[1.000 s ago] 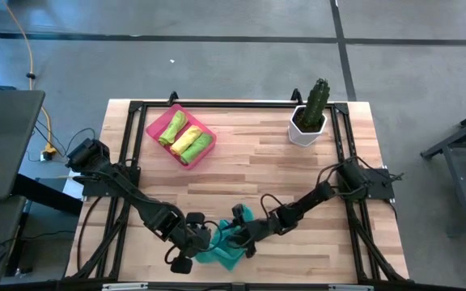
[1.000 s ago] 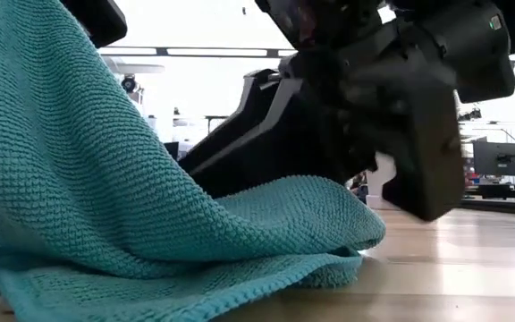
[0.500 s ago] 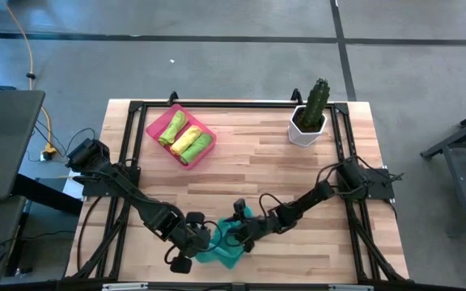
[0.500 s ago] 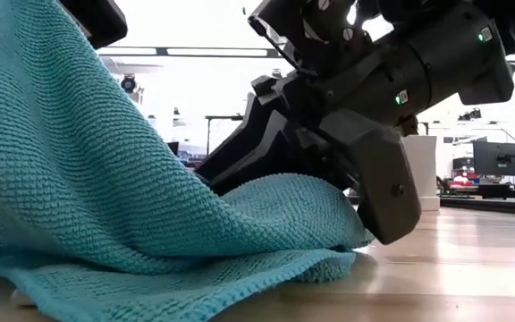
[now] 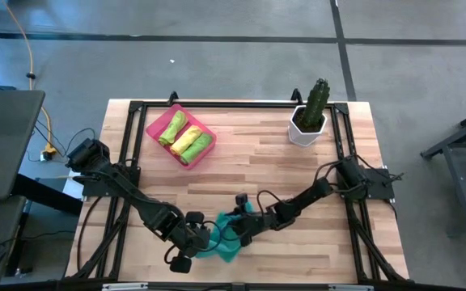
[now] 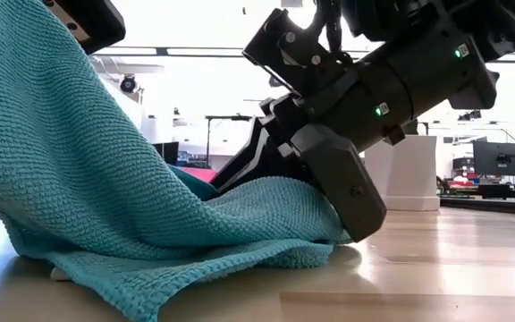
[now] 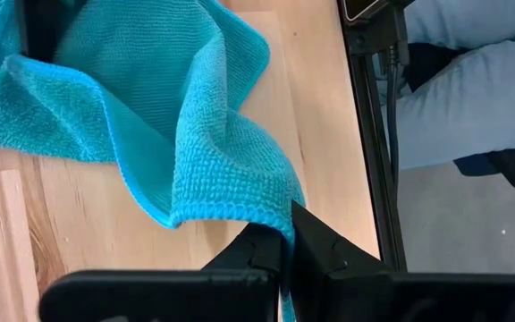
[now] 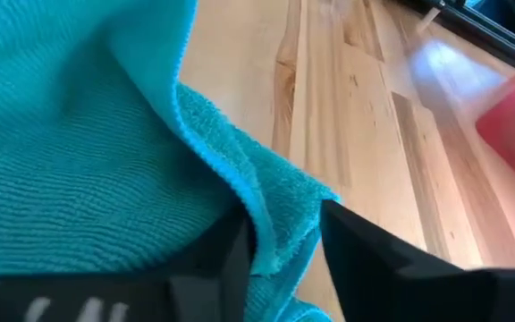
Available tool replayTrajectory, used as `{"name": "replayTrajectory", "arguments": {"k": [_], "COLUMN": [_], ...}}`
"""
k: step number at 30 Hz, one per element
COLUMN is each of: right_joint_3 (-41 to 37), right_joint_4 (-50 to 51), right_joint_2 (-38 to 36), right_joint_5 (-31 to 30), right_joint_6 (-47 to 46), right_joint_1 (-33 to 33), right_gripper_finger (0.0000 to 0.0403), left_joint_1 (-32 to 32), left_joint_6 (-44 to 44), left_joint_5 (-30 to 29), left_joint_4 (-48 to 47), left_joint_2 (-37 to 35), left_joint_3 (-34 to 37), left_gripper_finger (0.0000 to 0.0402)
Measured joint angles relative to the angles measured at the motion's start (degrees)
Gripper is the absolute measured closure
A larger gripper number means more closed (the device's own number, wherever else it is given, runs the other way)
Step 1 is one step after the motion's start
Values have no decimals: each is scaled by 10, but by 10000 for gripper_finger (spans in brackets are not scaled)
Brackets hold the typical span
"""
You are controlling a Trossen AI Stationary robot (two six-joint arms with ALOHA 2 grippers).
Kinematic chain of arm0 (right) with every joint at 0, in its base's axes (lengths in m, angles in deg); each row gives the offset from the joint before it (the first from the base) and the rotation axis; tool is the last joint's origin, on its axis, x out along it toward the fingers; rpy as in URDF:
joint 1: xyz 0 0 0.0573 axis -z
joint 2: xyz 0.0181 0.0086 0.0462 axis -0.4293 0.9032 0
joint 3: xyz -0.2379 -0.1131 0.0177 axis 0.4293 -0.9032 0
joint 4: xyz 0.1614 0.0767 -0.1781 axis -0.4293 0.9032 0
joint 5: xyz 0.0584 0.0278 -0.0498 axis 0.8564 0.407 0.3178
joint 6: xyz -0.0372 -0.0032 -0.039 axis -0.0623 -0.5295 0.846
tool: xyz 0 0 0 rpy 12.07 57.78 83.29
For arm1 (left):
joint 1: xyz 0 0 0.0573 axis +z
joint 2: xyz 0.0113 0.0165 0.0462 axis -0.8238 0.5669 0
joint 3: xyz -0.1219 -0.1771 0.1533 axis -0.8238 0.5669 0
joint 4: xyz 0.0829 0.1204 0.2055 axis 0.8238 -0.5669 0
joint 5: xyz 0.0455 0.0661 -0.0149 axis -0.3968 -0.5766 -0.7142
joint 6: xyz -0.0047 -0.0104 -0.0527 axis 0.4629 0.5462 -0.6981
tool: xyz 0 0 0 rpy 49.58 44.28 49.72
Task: Roll microfiber towels into tight, uniform cylinder then place into a basket
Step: Roll the blue microfiber cloth
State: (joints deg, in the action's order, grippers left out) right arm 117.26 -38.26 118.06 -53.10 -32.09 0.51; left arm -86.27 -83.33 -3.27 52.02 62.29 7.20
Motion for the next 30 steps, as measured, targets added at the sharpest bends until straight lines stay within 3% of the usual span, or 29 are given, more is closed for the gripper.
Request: {"name": "replayTrajectory", "arguments": {"k": [8,13,20,24,30], "right_joint_3": [0,8,39,62,92], "right_joint_4": [18,100,298,423,591], "right_joint_2": [0,-19,-112,-176,-261], "right_joint_5": [4,-23,-39,-29,-42], "right_joint_6": [2,2,-3,-31,-85], "right_joint_1": [5,7,7,7,12], "right_gripper_finger": [394,392,401,401,402], "left_joint_1": [0,1,20,45,80], "left_joint_6": [0,-34,-85,-80,16], "left_joint_5": [-10,-29,-39,-91,-221], "left_joint_4": [0,-9,-67,-115,-229], "left_joint_2": [0,-3,-11,-21,-23], "left_joint_3": [0,0,0,-7,-58], "left_gripper_finger": [402,402,402,402,402]}}
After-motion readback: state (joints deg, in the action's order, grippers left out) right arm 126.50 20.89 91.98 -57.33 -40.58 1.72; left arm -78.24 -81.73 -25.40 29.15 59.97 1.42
